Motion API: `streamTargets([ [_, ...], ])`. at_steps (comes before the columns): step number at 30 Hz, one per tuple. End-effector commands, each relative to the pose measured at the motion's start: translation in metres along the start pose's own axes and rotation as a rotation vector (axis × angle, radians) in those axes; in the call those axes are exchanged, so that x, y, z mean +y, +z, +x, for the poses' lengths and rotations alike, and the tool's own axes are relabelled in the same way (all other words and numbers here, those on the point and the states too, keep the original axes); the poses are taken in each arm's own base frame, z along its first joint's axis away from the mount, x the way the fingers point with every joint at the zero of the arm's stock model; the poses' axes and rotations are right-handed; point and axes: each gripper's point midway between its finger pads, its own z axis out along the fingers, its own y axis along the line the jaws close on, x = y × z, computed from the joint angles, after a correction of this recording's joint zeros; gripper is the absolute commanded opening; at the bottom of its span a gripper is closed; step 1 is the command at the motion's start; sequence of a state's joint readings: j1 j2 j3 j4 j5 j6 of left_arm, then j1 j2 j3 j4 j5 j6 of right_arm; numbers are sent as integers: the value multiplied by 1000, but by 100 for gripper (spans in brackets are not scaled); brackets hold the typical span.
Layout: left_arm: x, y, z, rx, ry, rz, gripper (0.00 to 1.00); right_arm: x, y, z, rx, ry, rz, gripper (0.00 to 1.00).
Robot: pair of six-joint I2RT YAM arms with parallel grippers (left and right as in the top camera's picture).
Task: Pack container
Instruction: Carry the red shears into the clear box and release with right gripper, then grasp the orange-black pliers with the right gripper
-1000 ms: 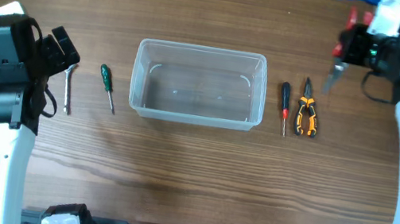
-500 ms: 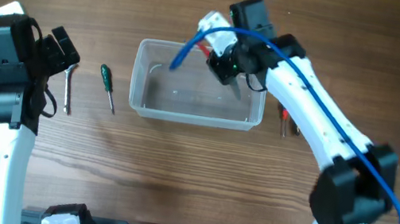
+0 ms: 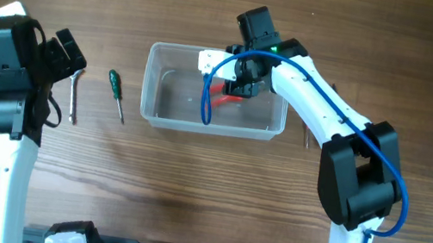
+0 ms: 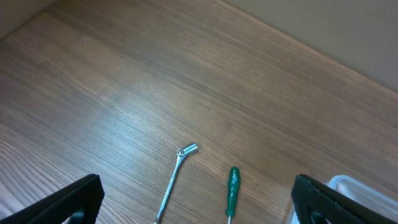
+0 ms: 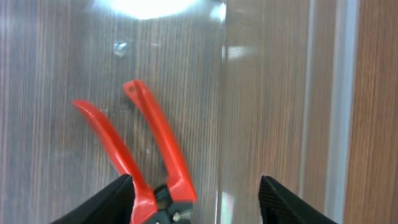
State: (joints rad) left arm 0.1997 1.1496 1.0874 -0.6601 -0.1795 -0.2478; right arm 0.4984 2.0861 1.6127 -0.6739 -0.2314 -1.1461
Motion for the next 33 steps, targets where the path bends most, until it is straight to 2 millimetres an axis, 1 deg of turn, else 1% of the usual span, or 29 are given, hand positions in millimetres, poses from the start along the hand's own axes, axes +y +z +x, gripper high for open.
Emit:
streamTargets([
  [1,2,-2,-7,-17,6,-13,100,-28,-39,-20,-59,201,100,54],
  [2,2,-2,-7,-17,6,-13,100,-32,-54,-25,-80,278,125,52],
  [3,2,-2,-8,-17,6,-13,100,-37,-72,-29,-100,373,153,58],
  [4,2,-2,-7,-17,6,-13,100,-43,-96,-30,-122,504,192,69],
  [5,2,-2,-8,-17,6,-13,100,-51,-131,-27,-159,685,251,74],
  [6,2,-2,-8,-17,6,-13,100,-57,-155,-21,-188,797,295,74],
  [7,2,-2,-7,-17,6,-13,100,-62,-185,-12,-222,897,340,74],
  [8,2,-2,-8,-17,6,-13,100,-61,-217,11,-239,1038,379,78],
  [9,2,-2,-7,-17,6,-13,100,-57,-229,31,-219,1122,389,93],
  [10,2,-2,-8,-17,6,-13,100,-52,-233,53,-181,1200,392,95],
  [11,2,-2,-8,-17,6,-13,100,-42,-233,102,-74,1417,430,95],
  [12,2,-2,-8,-17,6,-13,100,-30,-230,134,11,1537,454,96],
  [13,2,-2,-8,-17,6,-13,100,-18,-223,162,88,1619,471,98],
  [14,2,-2,-8,-17,6,-13,100,-3,-212,189,158,1678,460,98],
  [15,2,-2,-8,-17,6,-13,100,13,-199,210,215,1729,433,99],
  [17,2,-2,-7,-17,6,-13,100,42,-176,241,302,1825,377,97],
  [18,2,-2,-8,-17,6,-13,100,56,-164,251,335,1859,333,94],
  [19,2,-2,-8,-17,6,-13,100,65,-157,256,353,1879,299,93],
  [20,2,-2,-8,-17,6,-13,100,77,-144,261,390,1901,250,87],
  [21,2,-2,-8,-17,6,-13,100,83,-138,263,414,1903,229,82],
  [22,2,-2,-8,-17,6,-13,100,86,-132,266,430,1905,216,80],
  [23,2,-2,-8,-17,6,-13,100,88,-126,268,449,1893,197,70],
  [25,2,-2,-7,-17,6,-13,100,93,-117,272,476,1842,156,63],
  [28,2,-2,-8,-17,6,-13,100,106,-100,281,542,1836,105,61],
  [31,2,-2,-8,-17,6,-13,100,120,-82,284,584,1819,28,59],
  [33,2,-2,-8,-17,6,-13,100,123,-77,286,592,1804,10,59],
])
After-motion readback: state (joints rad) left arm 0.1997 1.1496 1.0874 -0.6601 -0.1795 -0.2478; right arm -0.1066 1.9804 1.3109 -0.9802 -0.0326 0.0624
